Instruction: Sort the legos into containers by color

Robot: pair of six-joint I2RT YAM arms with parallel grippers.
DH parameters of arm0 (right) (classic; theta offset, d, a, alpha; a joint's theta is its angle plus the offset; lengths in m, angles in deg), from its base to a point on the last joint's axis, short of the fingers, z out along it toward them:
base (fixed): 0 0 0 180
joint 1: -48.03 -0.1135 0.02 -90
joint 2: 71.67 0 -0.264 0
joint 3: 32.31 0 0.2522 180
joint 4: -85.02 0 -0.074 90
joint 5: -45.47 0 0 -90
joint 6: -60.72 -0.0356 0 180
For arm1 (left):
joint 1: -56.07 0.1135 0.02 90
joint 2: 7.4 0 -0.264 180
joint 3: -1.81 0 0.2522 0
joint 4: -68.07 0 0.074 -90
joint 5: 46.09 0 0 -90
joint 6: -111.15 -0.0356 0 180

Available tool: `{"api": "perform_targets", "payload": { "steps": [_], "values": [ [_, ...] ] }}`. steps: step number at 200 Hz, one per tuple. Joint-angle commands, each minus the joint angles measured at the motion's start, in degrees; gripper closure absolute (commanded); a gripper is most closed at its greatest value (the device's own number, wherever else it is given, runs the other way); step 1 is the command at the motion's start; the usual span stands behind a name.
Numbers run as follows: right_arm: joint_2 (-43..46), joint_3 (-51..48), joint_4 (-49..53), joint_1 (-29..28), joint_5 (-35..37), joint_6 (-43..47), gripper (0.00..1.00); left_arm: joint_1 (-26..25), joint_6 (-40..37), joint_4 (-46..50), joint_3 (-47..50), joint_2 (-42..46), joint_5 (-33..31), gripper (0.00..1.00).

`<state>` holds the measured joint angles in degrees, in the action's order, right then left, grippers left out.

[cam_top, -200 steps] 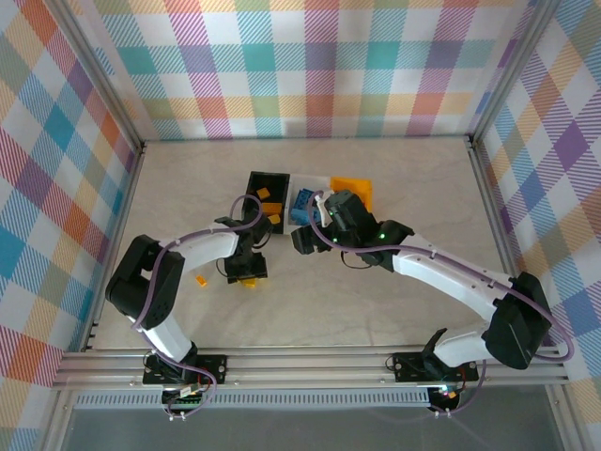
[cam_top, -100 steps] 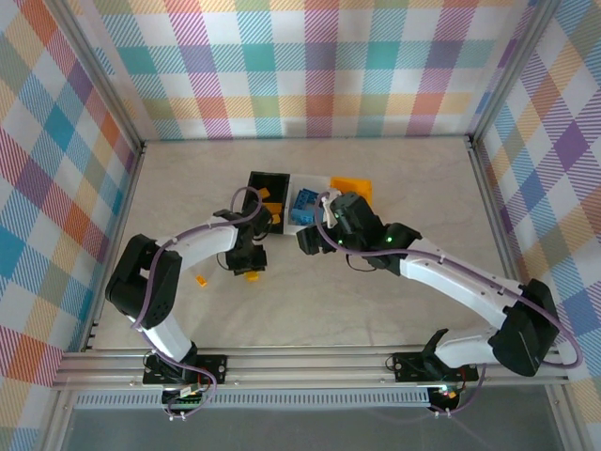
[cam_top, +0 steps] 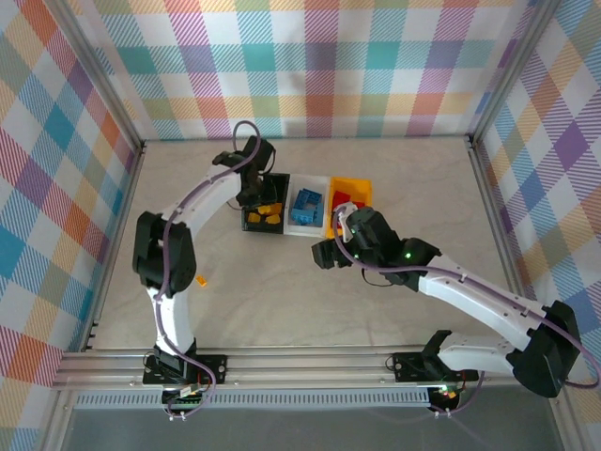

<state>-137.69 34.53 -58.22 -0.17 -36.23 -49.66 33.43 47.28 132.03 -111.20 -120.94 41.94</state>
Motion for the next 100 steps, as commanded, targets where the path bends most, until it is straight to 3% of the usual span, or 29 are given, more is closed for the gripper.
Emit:
{"api": "perform_targets", "payload": {
  "steps": [1, 31, 44, 80, 100],
  "values": [
    [2.7, -1.0, 1.3, -0.3, -0.9, -1.2, 0.16, 1.5, -2.5, 3.9, -5.4, -5.9, 0.1, 0.69],
    [4.4, -1.8, 2.6, -0.3, -0.3, -0.7, 0.16, 1.5, -3.0, 4.6, -11.0, -12.1, 0.7, 0.67],
    [4.7, -2.1, 3.1, -0.3, 0.1, -0.6, 0.16, 1.6, -2.7, 4.6, -11.6, -12.8, 1.4, 0.62],
    [5.0, -4.1, 1.5, -0.3, 0.0, -1.4, 0.15, 1.5, -2.7, 4.6, -11.2, -10.0, 1.6, 0.42],
    [3.9, -4.2, 0.8, -0.3, -0.7, -1.3, 0.15, 1.5, -2.7, 4.5, -9.9, -7.2, 1.8, 0.4]
  ]
}}
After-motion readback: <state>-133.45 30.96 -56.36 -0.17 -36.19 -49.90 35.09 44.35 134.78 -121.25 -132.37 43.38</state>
